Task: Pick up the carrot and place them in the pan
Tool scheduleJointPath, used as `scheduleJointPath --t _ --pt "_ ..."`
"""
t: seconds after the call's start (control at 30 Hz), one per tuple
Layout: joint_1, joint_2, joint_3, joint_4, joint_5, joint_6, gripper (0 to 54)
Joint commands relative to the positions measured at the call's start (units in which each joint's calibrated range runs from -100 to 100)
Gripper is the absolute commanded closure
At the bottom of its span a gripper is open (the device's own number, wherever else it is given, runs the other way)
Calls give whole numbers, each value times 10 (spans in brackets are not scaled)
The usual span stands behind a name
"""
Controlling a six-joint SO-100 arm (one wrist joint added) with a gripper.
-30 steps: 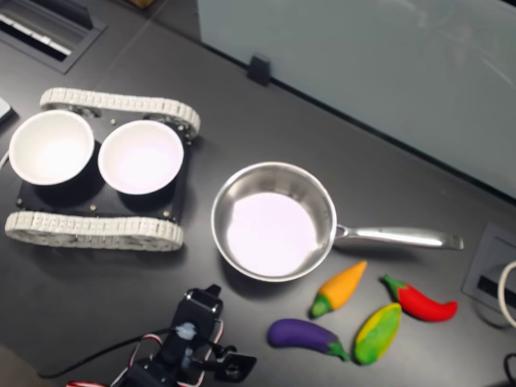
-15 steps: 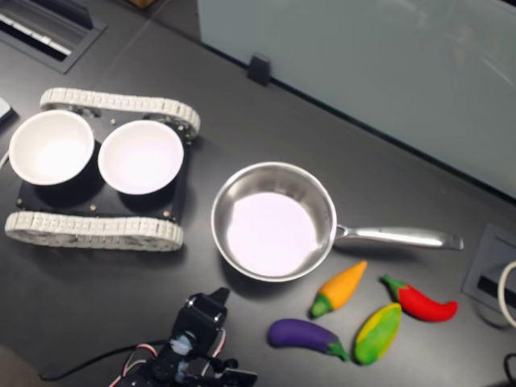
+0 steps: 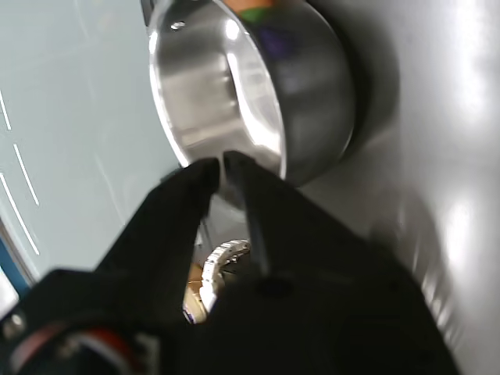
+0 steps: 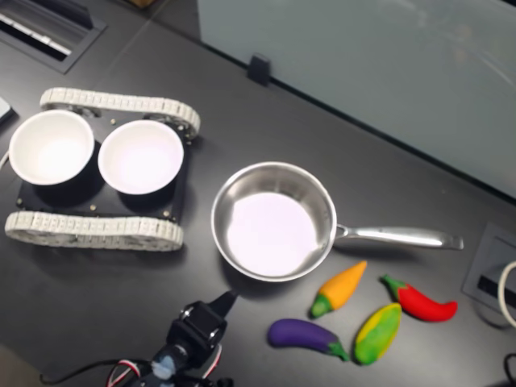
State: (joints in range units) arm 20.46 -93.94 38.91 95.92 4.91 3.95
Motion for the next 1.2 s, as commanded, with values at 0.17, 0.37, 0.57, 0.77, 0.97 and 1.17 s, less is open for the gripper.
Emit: scheduleJointPath --t 0.17,0.37,0.57,0.77,0.97,1.17 --pt "53 35 -113 12 -9 -21 534" --pt "56 68 -146 2 -19 -22 534" --pt "75 112 -192 -11 -22 -22 535" --pt "102 176 -251 -25 -26 -21 535" --pt "130 256 -315 -34 -26 -21 535" --pt "155 305 -337 -61 -27 -21 535"
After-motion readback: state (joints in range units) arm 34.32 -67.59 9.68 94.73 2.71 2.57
